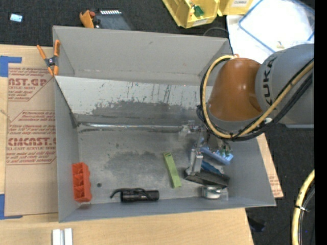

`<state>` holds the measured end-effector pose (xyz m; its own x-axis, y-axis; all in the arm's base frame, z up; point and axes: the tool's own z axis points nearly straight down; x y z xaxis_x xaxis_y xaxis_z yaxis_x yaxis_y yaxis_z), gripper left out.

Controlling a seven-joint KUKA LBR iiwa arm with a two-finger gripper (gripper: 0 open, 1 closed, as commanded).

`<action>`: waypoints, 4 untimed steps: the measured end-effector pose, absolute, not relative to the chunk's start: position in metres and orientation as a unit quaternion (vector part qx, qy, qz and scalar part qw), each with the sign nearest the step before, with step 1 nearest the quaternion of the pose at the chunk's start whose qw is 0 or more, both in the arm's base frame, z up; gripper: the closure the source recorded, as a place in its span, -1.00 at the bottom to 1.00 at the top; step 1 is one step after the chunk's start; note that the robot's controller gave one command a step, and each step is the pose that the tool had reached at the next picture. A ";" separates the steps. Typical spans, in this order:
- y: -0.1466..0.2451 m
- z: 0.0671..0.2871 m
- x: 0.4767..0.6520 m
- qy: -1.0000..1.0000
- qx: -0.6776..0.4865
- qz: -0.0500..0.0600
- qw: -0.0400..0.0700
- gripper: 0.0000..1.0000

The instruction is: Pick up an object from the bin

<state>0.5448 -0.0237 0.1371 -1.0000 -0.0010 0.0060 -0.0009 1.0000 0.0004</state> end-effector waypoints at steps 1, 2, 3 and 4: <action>-0.024 0.142 0.547 -1.000 0.001 0.000 -0.001 -1.00; -0.113 0.076 0.507 -1.000 0.021 -0.003 -0.008 -1.00; -0.021 0.109 0.483 -1.000 -0.006 -0.002 -0.003 -1.00; -0.090 0.103 0.486 -1.000 -0.001 0.000 -0.006 -1.00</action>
Offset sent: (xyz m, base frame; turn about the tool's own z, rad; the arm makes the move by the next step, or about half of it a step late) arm -0.0434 -0.0928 -0.0671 -0.0487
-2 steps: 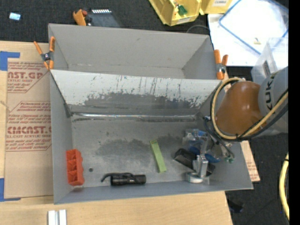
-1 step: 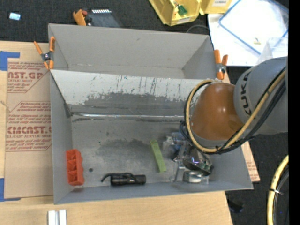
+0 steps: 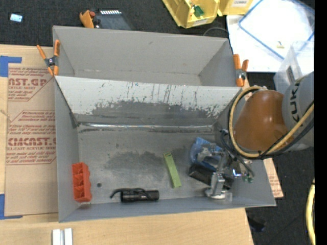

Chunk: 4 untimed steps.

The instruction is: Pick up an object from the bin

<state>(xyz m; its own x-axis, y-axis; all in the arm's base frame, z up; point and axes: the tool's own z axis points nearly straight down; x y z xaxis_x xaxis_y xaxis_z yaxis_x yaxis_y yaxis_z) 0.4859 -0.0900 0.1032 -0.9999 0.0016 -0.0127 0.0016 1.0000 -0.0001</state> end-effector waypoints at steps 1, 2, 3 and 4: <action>-0.008 0.075 0.505 0.993 0.114 0.004 0.005 -1.00; -0.121 0.072 0.489 0.989 0.145 0.009 0.005 1.00; -0.121 0.072 0.489 0.989 0.145 0.009 0.005 1.00; -0.122 0.108 0.487 0.989 0.145 0.008 0.002 1.00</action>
Offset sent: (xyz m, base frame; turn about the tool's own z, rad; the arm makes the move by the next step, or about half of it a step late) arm 0.0011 -0.0427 -0.0332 0.2964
